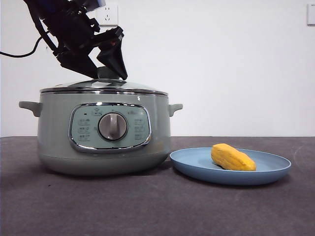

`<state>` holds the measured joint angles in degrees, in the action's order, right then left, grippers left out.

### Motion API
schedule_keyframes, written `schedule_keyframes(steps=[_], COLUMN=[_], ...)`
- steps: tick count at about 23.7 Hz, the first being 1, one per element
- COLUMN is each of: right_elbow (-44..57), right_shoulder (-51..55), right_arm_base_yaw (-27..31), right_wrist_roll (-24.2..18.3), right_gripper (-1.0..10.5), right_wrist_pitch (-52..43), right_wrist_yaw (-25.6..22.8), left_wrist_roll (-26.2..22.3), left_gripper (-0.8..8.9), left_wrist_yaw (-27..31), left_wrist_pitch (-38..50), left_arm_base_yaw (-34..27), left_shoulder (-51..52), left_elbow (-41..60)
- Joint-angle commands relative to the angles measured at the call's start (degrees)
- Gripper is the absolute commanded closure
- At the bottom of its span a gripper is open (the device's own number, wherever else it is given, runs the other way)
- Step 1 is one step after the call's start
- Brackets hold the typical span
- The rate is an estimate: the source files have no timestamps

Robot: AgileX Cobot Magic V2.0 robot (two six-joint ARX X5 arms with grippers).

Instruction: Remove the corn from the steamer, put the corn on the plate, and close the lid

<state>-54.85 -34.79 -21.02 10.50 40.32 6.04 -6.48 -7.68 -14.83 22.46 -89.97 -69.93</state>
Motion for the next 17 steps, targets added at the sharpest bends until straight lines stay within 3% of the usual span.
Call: schedule_keyframes(steps=[1,10,13,17], right_elbow=[0.3,0.3,0.3,0.3], right_shoulder=[0.1,0.1,0.1,0.0], right_arm_base_yaw=[-0.2,-0.2,-0.2,-0.1], right_wrist_roll=[-0.4,-0.8,-1.0,-1.6], right_gripper=[3.2,3.2,3.2,3.2], right_wrist_pitch=[0.2,1.8,1.9,2.0], right_wrist_yaw=[0.1,0.1,0.2,3.2], left_wrist_roll=[-0.7,-0.8,-0.7,-0.7], left_gripper=[3.33,3.33,3.33,3.33], left_wrist_yaw=[0.1,0.1,0.0,-0.3], left_wrist_pitch=[0.6,-6.2,-12.2,-26.9], left_arm_base_yaw=[-0.1,-0.1,0.0,0.0], left_shoulder=[0.4,3.2,5.2,7.5], left_elbow=[0.0,-5.4,-9.4,-17.4])
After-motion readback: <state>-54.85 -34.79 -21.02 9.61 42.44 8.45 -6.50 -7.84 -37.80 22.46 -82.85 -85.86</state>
